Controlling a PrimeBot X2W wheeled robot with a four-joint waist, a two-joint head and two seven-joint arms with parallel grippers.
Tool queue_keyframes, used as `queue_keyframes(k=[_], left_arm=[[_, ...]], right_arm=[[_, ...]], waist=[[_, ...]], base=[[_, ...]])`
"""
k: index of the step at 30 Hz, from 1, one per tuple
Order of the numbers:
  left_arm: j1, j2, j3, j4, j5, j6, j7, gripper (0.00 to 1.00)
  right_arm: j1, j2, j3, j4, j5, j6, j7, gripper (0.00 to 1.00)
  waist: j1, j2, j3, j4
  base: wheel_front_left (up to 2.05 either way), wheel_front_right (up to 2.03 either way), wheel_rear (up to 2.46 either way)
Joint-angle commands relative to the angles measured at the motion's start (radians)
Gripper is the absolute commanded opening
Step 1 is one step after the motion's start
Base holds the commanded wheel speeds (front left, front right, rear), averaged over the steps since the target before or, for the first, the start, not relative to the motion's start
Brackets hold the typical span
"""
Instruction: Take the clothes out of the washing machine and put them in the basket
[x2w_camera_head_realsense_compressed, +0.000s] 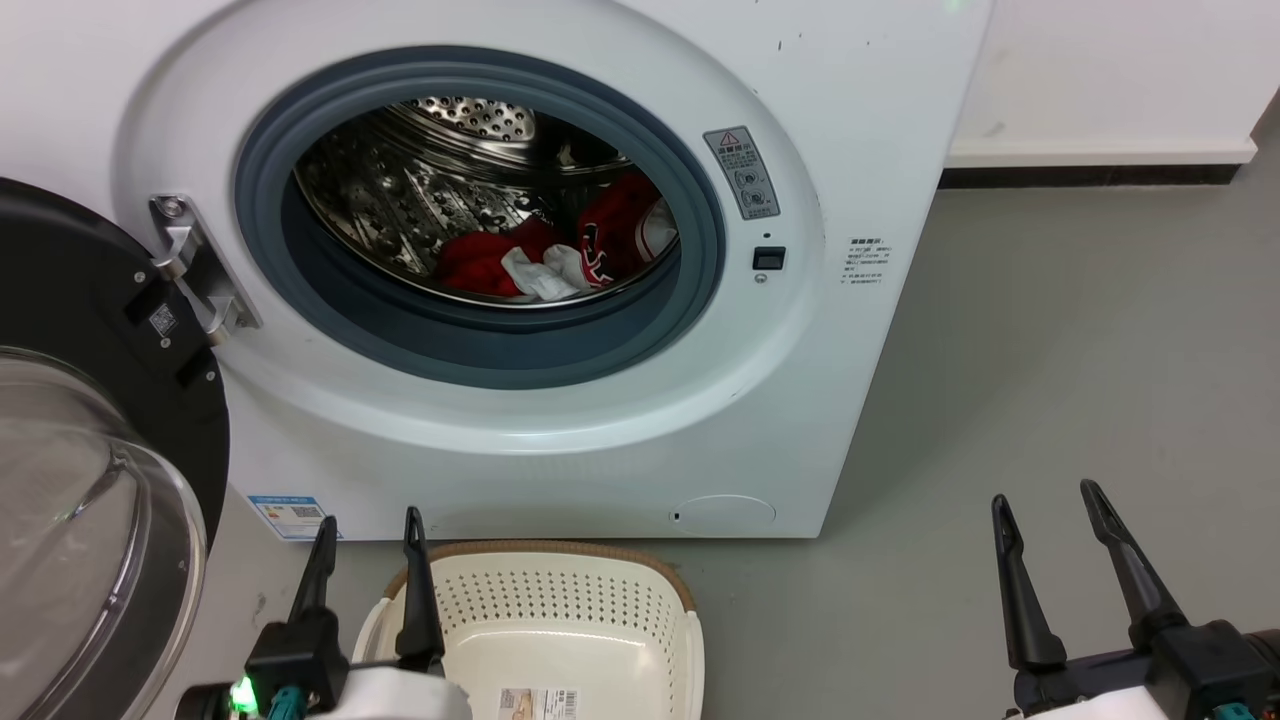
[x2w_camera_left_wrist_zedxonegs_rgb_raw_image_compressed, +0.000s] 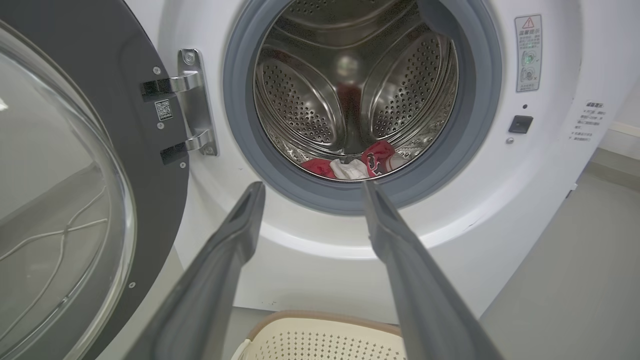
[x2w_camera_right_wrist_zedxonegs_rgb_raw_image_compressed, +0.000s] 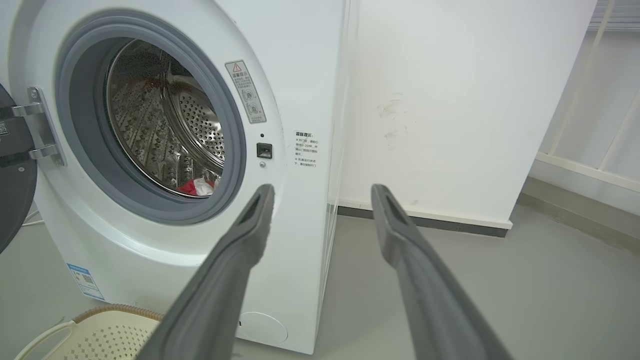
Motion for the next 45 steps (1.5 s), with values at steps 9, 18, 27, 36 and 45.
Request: queue_keyframes(k=[9,18,27,36,45], left_arm=[[-0.242,0.009,0.034,0.159,0.045,-0.048,-0.003,1.00],[-0.634,0.087,0.060,0.473,0.049,-0.113,-0.003,1.00],[-1.019,0.200,0.049,0.744,0.070,-0.148,0.062,1.00],[-1.285,0.294,0.023,0.905,0.087,-0.182,0.205,1.00],[-1.521,0.377,-0.036,1.025,0.114,-0.210,0.441,1.00]], right_arm=[[-0.066,0.003,0.020,-0.013,0.005,0.000,-0.002,1.00],[-0.176,0.003,0.044,-0.026,0.018,0.000,-0.002,1.00],[-0.284,0.003,0.049,-0.037,0.074,0.000,-0.002,1.00],[-0.354,0.003,0.053,-0.044,0.123,0.000,-0.002,1.00],[-0.393,0.003,0.043,-0.050,0.156,0.000,-0.002,1.00]], waist=[[0.0000,0.0000,0.096,-0.031],[0.0000,0.0000,0.268,-0.095],[0.0000,0.0000,0.458,-0.180],[0.0000,0.0000,0.589,-0.253],[0.0000,0.0000,0.682,-0.298]], base=[[0.00,0.00,0.00],[0.00,0.00,0.00],[0.00,0.00,0.00],[0.00,0.00,0.00],[0.00,0.00,0.00]])
